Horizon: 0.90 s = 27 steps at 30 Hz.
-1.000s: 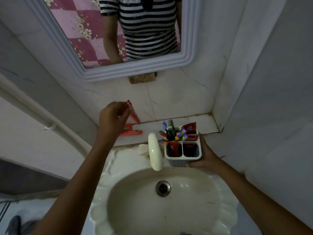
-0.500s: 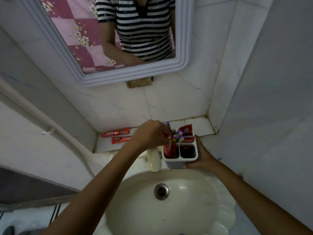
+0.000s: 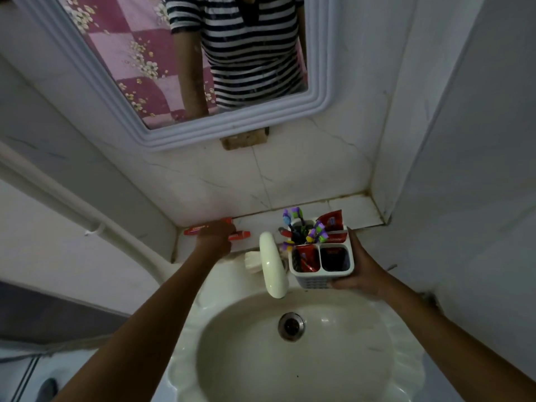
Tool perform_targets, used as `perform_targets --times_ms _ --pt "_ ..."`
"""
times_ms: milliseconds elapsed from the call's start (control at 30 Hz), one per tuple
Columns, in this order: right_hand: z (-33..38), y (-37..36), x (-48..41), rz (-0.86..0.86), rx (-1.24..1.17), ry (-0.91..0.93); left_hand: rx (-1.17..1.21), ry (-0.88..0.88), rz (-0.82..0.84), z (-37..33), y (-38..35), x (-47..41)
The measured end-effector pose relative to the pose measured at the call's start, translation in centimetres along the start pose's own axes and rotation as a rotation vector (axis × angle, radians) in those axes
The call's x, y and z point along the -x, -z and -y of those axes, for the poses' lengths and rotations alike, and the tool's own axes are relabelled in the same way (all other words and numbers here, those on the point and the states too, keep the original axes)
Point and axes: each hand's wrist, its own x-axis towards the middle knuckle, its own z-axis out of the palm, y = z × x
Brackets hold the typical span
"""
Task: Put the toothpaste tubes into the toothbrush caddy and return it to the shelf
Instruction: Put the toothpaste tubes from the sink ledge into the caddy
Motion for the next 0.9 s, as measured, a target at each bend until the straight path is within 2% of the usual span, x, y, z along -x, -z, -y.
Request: perform_targets --times_ms 133,200,333,467,700,800,900 --pt "-0.2 0.1 -0.1 0.014 -0.004 0.005 -0.289 -0.092 -0.084 0.0 -1.0 -0.4" --pt "-0.3 0.2 -0.1 0.020 -0.005 -0.001 -0.278 -0.101 -0.112 -0.4 -1.0 -0.5" --pt "-0.5 0.3 -0.2 0.020 0.014 -0.006 0.058 -0.056 -0.192 -0.9 0.7 0.3" --pt "-0.5 0.2 -0.4 0.022 0.025 -0.017 0.302 -0.052 -0.311 -2.8 7.1 2.2" --pt "-0.1 0.3 -0.4 0.023 0.036 -0.041 0.520 -0.246 -0.189 -7.4 19.6 7.4" --pt "-0.2 0.3 -0.4 0.019 0.048 -0.056 0.394 -0.373 -0.044 -10.4 22.4 9.3" --pt "-0.1 0.2 -0.3 0.016 0.052 -0.061 0.126 -0.440 0.022 -13.6 21.5 9.4"
